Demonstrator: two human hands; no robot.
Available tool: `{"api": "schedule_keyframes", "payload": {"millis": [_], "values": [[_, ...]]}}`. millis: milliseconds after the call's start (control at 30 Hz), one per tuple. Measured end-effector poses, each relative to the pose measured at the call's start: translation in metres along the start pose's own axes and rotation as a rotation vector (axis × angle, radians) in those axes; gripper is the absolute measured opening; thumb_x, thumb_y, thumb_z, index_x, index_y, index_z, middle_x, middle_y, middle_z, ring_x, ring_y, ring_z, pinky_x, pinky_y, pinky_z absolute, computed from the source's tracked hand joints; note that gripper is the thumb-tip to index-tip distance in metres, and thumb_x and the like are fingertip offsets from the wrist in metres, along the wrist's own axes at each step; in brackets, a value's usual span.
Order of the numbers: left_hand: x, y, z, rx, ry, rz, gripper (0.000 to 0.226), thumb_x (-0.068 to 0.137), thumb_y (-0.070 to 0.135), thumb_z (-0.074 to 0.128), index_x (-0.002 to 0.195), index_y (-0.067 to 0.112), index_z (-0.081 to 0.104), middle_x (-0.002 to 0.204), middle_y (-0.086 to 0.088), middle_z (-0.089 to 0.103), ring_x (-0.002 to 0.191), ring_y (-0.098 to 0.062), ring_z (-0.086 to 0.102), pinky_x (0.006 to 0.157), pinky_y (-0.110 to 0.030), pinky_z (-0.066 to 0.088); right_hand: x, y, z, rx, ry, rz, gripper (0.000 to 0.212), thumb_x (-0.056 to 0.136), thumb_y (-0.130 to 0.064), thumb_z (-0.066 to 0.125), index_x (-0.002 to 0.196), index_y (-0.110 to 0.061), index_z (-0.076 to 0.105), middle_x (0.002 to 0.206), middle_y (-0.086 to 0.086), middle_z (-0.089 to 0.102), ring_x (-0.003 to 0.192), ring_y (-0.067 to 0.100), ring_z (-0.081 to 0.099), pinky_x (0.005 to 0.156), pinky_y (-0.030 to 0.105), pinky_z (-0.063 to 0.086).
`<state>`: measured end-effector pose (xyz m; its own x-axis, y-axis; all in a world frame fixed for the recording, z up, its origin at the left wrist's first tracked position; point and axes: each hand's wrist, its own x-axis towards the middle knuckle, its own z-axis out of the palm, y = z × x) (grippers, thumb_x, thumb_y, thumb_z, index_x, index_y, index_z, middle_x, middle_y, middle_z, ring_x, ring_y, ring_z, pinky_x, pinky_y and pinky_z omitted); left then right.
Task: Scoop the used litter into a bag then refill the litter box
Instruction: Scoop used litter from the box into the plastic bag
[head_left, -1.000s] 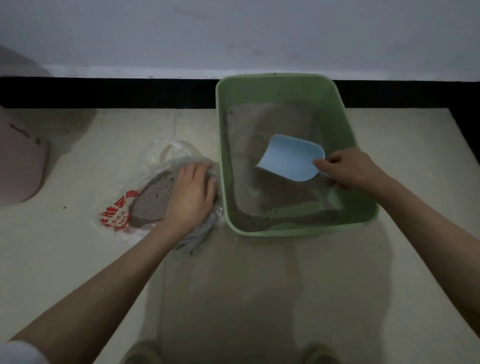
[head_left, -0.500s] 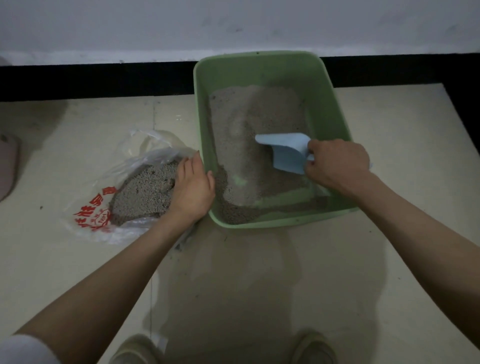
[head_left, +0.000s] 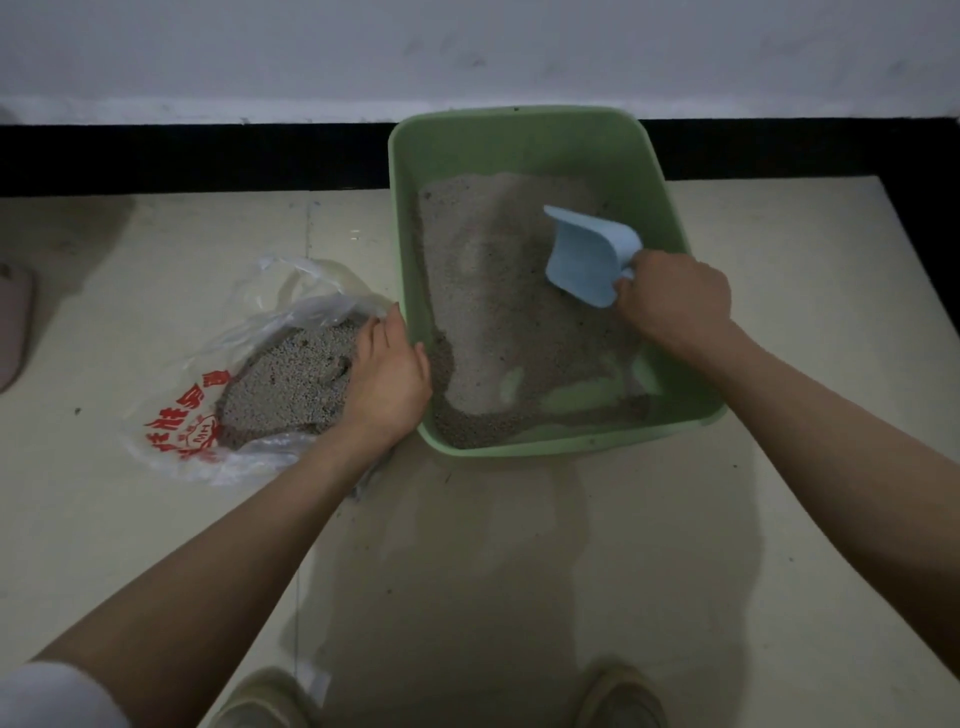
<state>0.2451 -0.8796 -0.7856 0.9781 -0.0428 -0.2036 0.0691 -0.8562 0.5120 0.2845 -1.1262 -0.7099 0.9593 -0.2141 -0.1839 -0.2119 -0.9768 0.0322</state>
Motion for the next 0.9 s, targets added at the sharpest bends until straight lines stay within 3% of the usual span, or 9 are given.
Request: {"api": "schedule_keyframes", "payload": {"millis": [133, 233, 367, 433, 567, 767, 900], "values": [[-0.003, 0.004, -0.003, -0.037, -0.01, -0.014, 0.049, 0.098, 0.012, 0.032, 0.14, -0.009, 0.019, 0.139, -0.027, 0.033, 0.133, -0.039, 0.023, 0.111, -0.046, 0.02, -0.004, -0.022, 0.013, -0.099, -0.008, -0.199, 0.026, 0.094, -0.022, 0.046, 0.115, -0.008, 0.055, 0.105, 0.013, 0.064, 0.09, 0.029, 0.063, 0.067, 0.032, 0.041], [-0.003, 0.004, -0.003, -0.051, -0.018, -0.023, 0.048, 0.098, 0.013, 0.032, 0.14, -0.008, 0.021, 0.138, -0.026, 0.034, 0.132, -0.038, 0.023, 0.111, -0.046, 0.021, -0.013, -0.028, 0.015, -0.006, 0.021, -0.338, 0.028, 0.094, -0.029, 0.044, 0.113, -0.012, 0.056, 0.103, 0.011, 0.063, 0.088, 0.029, 0.06, 0.067, 0.031, 0.039], [-0.003, 0.005, -0.003, -0.06, -0.022, -0.03, 0.047, 0.098, 0.013, 0.032, 0.139, -0.007, 0.022, 0.138, -0.027, 0.034, 0.132, -0.038, 0.023, 0.111, -0.047, 0.021, -0.005, -0.016, 0.004, 0.09, 0.105, -0.223, 0.027, 0.094, -0.028, 0.042, 0.109, -0.012, 0.058, 0.09, 0.007, 0.061, 0.076, 0.026, 0.057, 0.067, 0.031, 0.045], [-0.004, 0.004, -0.003, -0.063, -0.017, -0.028, 0.047, 0.097, 0.012, 0.033, 0.139, -0.008, 0.022, 0.138, -0.027, 0.034, 0.132, -0.039, 0.023, 0.111, -0.047, 0.021, 0.0, -0.007, -0.001, 0.063, 0.111, -0.133, 0.026, 0.094, -0.026, 0.042, 0.107, -0.011, 0.058, 0.082, 0.006, 0.053, 0.072, 0.025, 0.051, 0.064, 0.029, 0.038], [-0.006, 0.004, -0.002, -0.07, -0.023, -0.034, 0.049, 0.098, 0.013, 0.033, 0.14, -0.008, 0.02, 0.139, -0.027, 0.033, 0.133, -0.039, 0.023, 0.111, -0.047, 0.02, -0.004, 0.003, 0.0, -0.081, 0.029, -0.048, 0.027, 0.092, -0.024, 0.043, 0.109, -0.01, 0.059, 0.096, 0.013, 0.063, 0.082, 0.03, 0.06, 0.065, 0.03, 0.037], [-0.005, 0.007, -0.005, -0.074, -0.03, -0.038, 0.049, 0.098, 0.013, 0.032, 0.141, -0.006, 0.019, 0.14, -0.026, 0.032, 0.134, -0.037, 0.021, 0.112, -0.047, 0.02, -0.025, -0.016, 0.002, 0.095, 0.04, -0.251, 0.03, 0.093, -0.031, 0.043, 0.11, -0.016, 0.062, 0.094, 0.01, 0.066, 0.071, 0.023, 0.05, 0.063, 0.027, 0.04], [-0.006, 0.009, -0.006, -0.067, -0.037, -0.046, 0.048, 0.098, 0.014, 0.031, 0.141, -0.005, 0.02, 0.142, -0.024, 0.031, 0.135, -0.035, 0.02, 0.112, -0.047, 0.021, -0.037, -0.047, 0.012, 0.136, -0.114, -0.373, 0.028, 0.095, -0.033, 0.043, 0.109, -0.017, 0.061, 0.089, 0.006, 0.064, 0.073, 0.022, 0.054, 0.065, 0.025, 0.039]]}}
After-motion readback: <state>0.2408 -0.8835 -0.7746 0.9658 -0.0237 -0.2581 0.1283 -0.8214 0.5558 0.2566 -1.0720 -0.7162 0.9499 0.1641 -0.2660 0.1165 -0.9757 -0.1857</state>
